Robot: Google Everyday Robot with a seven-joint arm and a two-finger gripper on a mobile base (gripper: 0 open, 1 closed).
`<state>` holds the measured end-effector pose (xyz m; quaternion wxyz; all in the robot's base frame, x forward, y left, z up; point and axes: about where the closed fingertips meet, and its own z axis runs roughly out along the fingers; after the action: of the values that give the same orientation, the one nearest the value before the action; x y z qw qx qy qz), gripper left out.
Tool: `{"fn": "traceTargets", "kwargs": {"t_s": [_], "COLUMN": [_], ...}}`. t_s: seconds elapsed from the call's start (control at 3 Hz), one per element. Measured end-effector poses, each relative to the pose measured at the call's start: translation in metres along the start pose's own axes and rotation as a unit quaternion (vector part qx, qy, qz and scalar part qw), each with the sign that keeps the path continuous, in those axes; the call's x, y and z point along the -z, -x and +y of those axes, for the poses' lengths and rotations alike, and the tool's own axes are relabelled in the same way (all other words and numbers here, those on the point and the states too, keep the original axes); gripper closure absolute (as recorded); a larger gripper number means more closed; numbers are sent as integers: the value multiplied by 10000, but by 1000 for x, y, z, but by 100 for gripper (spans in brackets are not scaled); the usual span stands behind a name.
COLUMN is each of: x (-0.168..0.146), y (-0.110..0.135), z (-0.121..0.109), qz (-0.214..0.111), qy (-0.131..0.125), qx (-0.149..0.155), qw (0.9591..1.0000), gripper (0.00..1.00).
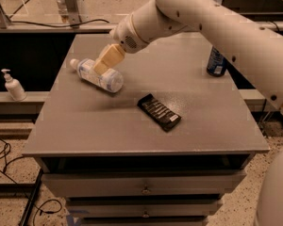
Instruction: Move blue plastic bottle near rxbar chocolate
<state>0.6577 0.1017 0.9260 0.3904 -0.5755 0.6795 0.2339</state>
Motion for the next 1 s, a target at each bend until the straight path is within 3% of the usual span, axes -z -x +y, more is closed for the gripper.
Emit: {"fn": "traceTargets", "kwargs": {"t_s": [0.67, 1.0], "x": [-43, -58], "y": [-12, -16], "z": [-15, -7], "qz": [118, 205], "qy": [-103, -36], "qx": [-334, -365], "qw": [9993, 9991], "gripper": [0, 18]}}
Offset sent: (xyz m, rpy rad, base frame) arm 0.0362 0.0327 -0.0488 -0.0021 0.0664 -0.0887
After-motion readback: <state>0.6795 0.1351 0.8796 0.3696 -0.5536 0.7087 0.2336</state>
